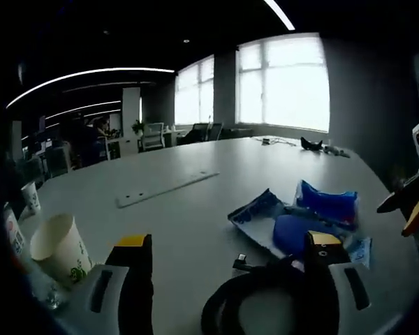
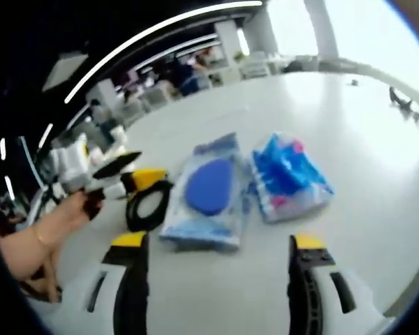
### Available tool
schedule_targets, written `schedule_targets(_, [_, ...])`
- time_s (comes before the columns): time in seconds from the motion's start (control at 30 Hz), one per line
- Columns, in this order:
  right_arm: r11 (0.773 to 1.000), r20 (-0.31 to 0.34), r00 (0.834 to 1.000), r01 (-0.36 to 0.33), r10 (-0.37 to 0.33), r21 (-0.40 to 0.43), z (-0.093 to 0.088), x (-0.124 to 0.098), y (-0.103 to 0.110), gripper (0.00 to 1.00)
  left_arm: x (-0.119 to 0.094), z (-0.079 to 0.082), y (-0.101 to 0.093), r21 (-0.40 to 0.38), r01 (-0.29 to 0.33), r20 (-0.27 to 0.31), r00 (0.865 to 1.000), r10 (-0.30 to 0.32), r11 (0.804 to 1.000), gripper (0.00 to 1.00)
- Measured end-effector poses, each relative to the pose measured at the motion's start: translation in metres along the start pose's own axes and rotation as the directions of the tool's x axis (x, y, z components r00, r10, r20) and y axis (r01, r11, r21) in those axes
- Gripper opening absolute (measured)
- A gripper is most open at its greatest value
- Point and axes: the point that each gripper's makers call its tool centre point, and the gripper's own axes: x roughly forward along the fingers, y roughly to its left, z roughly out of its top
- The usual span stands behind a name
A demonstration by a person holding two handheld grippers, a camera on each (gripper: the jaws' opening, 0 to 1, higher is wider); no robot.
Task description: Arrange the tabletop items into an orderly group along one side of the table until the central work area is clear of visible clutter.
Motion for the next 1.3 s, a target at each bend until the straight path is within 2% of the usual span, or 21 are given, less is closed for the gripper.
schedule_targets(0.07, [1.000,-0.039,0.999,-0.007,0.007,-0.004,-0.007,0.002,0.004,0.79,0.003,-0.001,-0.001,0.002,0.009,-0.010,1.000,-0.009,1.000,0.85])
schedule_targets(0.17, [0.999,-0.059,0.998,-0.020,0.022,0.029,-0.013,0.003,0.010,0.78,0.008,-0.001,-0.003,0.008,0.019,-0.017,1.000,-0.019,1.000,0.83])
schedule_targets(0.4, [0.988,-0.087,0.996,-0.021,0.035,0.153,-0.018,0.008,0.019,0.74,0.019,0.003,-0.006,0.026,0.054,-0.025,0.998,-0.053,0.998,0.78])
schedule_targets(0.57, [0.981,-0.087,0.996,-0.014,0.031,0.193,-0.017,0.010,0.022,0.70,0.029,0.004,-0.008,0.047,0.070,-0.040,0.997,-0.068,0.996,0.75])
schedule_targets(0.7, [0.965,-0.109,0.994,0.002,0.027,0.263,-0.020,0.011,0.022,0.66,0.038,0.005,-0.010,0.056,0.084,-0.041,0.996,-0.082,0.995,0.74])
schedule_targets(0.8, [0.951,-0.138,0.989,-0.008,0.054,0.309,-0.026,0.012,0.028,0.61,0.045,0.006,-0.012,0.053,0.099,-0.037,0.995,-0.097,0.994,0.71])
schedule_targets(0.87, [0.950,-0.142,0.988,-0.018,0.066,0.312,-0.027,0.015,0.033,0.59,0.049,0.007,-0.013,0.061,0.115,-0.030,0.993,-0.114,0.991,0.69])
schedule_targets(1.13, [0.921,-0.121,0.989,-0.030,0.083,0.388,-0.023,0.021,0.043,0.55,0.059,-0.001,-0.014,0.077,0.149,-0.059,0.988,-0.145,0.986,0.63])
schedule_targets(1.27, [0.898,-0.097,0.992,-0.030,0.080,0.440,-0.018,0.026,0.045,0.52,0.066,-0.002,-0.015,0.089,0.161,-0.064,0.986,-0.156,0.983,0.60])
schedule_targets(1.3, [0.876,-0.102,0.991,-0.024,0.083,0.482,-0.019,0.028,0.045,0.52,0.070,-0.002,-0.015,0.087,0.164,-0.064,0.985,-0.159,0.983,0.60])
